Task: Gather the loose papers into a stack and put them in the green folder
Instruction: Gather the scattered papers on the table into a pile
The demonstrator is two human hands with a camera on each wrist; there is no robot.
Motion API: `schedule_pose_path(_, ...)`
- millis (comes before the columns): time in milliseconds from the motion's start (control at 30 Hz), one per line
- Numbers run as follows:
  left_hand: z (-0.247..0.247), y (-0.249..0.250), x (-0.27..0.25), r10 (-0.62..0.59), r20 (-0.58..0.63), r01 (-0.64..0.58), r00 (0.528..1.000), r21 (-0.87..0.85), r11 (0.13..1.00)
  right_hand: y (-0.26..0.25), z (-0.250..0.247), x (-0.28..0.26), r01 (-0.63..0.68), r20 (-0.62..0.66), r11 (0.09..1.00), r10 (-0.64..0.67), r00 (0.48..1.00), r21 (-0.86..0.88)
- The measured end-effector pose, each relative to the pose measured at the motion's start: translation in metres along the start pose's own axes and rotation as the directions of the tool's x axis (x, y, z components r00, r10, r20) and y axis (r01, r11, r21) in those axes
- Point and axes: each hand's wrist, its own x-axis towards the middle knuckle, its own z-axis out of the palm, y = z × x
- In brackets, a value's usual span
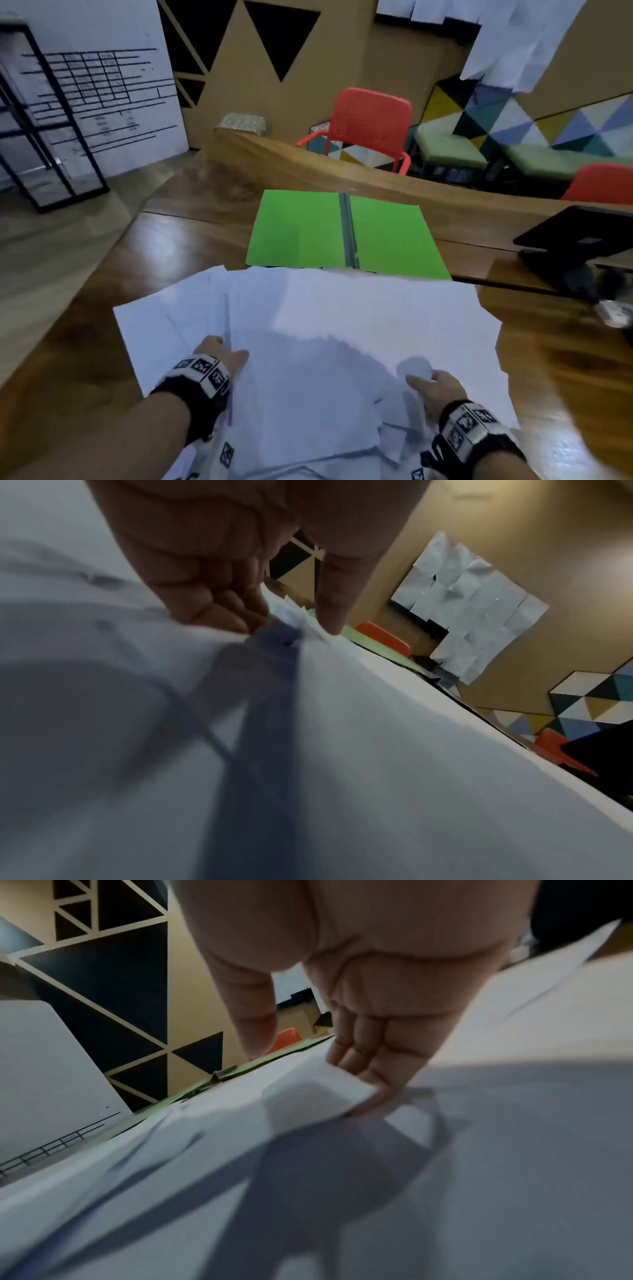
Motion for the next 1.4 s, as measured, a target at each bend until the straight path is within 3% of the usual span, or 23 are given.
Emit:
schedule_pose_path(100, 0.003, 0.002, 0.000, 0.142, 0.140, -0.152, 0.980, 0.070, 0.986, -0.009, 0.010, -0.007, 0.135, 0.013, 0.989, -0.134, 0.991, -0.055)
schedule_pose_path(167, 0.003, 0.002, 0.001, 0.157, 0.185, -0.173, 0.970, 0.071, 0.982, -0.010, 0.010, -0.010, 0.161, 0.059, 0.985, -0.157, 0.986, -0.069)
schedule_pose_path(300, -0.017, -0.010, 0.004, 0.154, 0.165, -0.183, 0.974, 0.181, 0.966, 0.001, -0.014, -0.015, 0.208, 0.083, 0.969, -0.198, 0.977, -0.137)
schedule_pose_path(433, -0.033, -0.029, 0.004, 0.148, 0.218, -0.191, 0.965, 0.192, 0.963, 0.022, -0.031, -0.018, 0.219, 0.211, 0.964, -0.185, 0.960, -0.149)
schedule_pose_path(633, -0.011, -0.034, -0.002, 0.146, 0.110, -0.157, 0.983, 0.106, 0.982, 0.012, -0.001, -0.039, 0.230, 0.363, 0.971, -0.193, 0.911, -0.061)
schedule_pose_path(733, -0.002, -0.027, -0.011, 0.165, 0.114, -0.176, 0.980, 0.090, 0.980, 0.002, 0.018, -0.044, 0.197, 0.269, 0.980, -0.193, 0.944, 0.012)
schedule_pose_path(800, -0.002, -0.028, -0.013, 0.157, 0.181, -0.177, 0.971, 0.100, 0.979, -0.004, 0.027, -0.049, 0.186, 0.224, 0.981, -0.194, 0.955, 0.057)
schedule_pose_path(933, -0.013, -0.032, -0.013, 0.138, 0.342, -0.238, 0.929, 0.270, 0.933, -0.005, 0.033, -0.055, 0.212, 0.117, 0.966, -0.229, 0.966, 0.146)
schedule_pose_path(1033, -0.025, -0.034, -0.016, 0.122, 0.354, -0.240, 0.927, 0.310, 0.920, -0.002, 0.026, -0.054, 0.235, 0.032, 0.952, -0.246, 0.969, 0.195)
schedule_pose_path(1200, -0.033, -0.049, -0.005, 0.089, 0.277, -0.059, 0.957, -0.115, 0.992, -0.004, 0.004, -0.049, 0.202, -0.020, 0.946, -0.204, 0.979, 0.252)
schedule_pose_path(1333, -0.040, -0.054, 0.004, 0.071, 0.245, -0.019, 0.967, -0.206, 0.978, -0.004, -0.019, -0.038, 0.228, -0.171, 0.946, -0.191, 0.967, 0.231)
schedule_pose_path(1400, -0.038, -0.055, 0.008, 0.062, 0.238, -0.005, 0.969, -0.232, 0.973, -0.007, -0.026, -0.040, 0.235, -0.169, 0.936, -0.195, 0.966, 0.263)
